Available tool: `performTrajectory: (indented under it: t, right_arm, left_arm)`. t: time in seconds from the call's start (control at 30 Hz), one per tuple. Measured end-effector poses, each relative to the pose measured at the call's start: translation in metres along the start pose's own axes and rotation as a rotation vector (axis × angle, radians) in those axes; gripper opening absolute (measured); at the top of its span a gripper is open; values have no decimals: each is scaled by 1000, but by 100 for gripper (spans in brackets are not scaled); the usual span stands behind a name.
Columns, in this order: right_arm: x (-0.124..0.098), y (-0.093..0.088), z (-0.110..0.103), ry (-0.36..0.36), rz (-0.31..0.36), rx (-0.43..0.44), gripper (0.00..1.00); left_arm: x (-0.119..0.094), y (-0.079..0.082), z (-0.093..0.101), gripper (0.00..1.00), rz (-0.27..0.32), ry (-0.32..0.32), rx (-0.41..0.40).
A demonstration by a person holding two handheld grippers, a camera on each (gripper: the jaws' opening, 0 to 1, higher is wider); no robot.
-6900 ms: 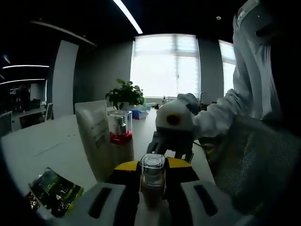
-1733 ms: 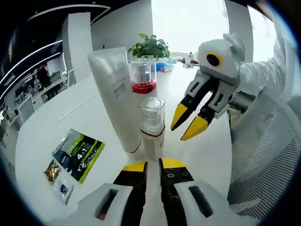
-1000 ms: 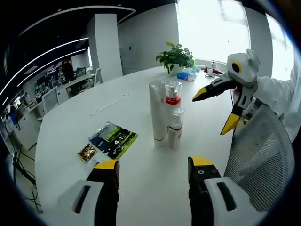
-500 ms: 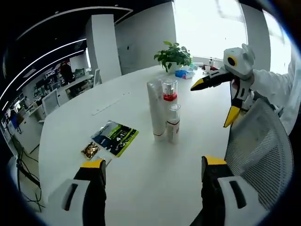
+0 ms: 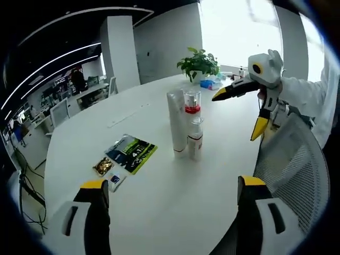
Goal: Arrange the skincare products in the storage area until every visible bottle or jar stands upright without overlapping.
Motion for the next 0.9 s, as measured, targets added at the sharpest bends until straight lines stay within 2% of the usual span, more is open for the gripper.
performTrajectory:
  t: [0.27, 0.5, 0.63, 0.8, 0.9]
  right_arm:
    - [-6, -6, 6, 28, -10, -22, 99]
    - [-11, -11, 15, 56, -13, -82, 99]
    - [-9, -15, 24, 99, -40, -94, 99]
    - [-3, -20, 35, 141, -78, -164, 99]
    - [0, -18, 42, 178, -97, -217, 99]
  left_arm:
    - [0, 5, 3, 99, -1, 30, -12]
    - [2, 11, 11, 99, 9, 59, -34]
    - [3, 11, 15, 99, 4, 67, -54]
    - [4, 11, 16, 99, -1, 71, -68]
    - [3, 11, 14, 99, 1, 78, -73]
Point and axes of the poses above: the point that each gripper's makers call its tool centre point, and the gripper's own axes: x roughly forward along the fingers, z roughly to its right, y roughly out of its top, the point moved 3 cm from there along -x, roughly backward along the fingers, and after that the axes turned 2 degrees about x, right-handed, at the moved point
